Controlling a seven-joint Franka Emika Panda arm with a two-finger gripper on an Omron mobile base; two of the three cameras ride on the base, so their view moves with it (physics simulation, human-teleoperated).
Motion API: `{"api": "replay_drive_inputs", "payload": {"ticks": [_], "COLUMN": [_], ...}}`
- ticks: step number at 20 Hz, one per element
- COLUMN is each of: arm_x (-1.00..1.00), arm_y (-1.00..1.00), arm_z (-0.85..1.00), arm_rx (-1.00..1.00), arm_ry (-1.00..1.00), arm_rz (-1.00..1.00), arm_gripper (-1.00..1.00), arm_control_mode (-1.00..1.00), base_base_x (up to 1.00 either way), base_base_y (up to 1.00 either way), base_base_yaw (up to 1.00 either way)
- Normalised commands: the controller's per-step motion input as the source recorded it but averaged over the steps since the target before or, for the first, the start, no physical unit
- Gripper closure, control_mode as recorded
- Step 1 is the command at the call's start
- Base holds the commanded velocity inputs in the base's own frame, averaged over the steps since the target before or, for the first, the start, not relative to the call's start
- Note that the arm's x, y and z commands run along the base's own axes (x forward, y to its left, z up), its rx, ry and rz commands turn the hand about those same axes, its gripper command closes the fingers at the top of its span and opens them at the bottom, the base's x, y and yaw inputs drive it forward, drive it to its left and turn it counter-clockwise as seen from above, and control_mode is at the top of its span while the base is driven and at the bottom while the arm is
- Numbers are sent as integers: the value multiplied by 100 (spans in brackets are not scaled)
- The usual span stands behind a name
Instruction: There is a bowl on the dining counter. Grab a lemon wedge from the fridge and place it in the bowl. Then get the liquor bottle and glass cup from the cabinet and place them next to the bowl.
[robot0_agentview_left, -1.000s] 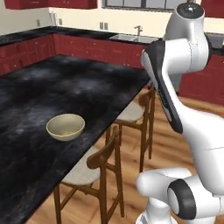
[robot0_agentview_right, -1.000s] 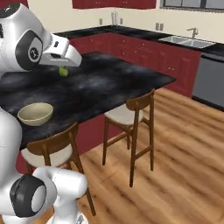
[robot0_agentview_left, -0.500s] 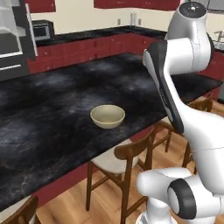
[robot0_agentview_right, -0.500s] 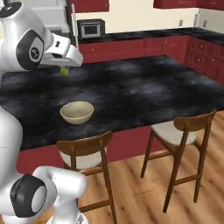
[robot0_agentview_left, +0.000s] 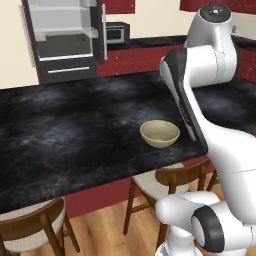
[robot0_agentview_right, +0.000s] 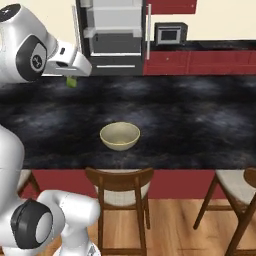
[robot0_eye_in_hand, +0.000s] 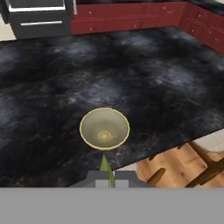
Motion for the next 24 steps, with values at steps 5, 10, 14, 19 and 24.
{"api": "replay_drive_inputs", "payload": {"ticks": [5,10,14,19,24], "arm_x": [0,40,98,100,98], "arm_y": [0,-23,-60,-54,-31], "arm_z": [0,-19,-66,-88,-99], "arm_rx": [0,3,4,1,0], "arm_ry": [0,7,16,12,11], "arm_rz": [0,10,21,17,14], "arm_gripper": [100,100,100,100,100], "arm_control_mode": [100,-100,-100,-100,-100], "base_base_x": [100,60,0,0,0], "base_base_y": [-39,-28,0,0,0], "base_base_yaw": [44,20,0,0,0]}}
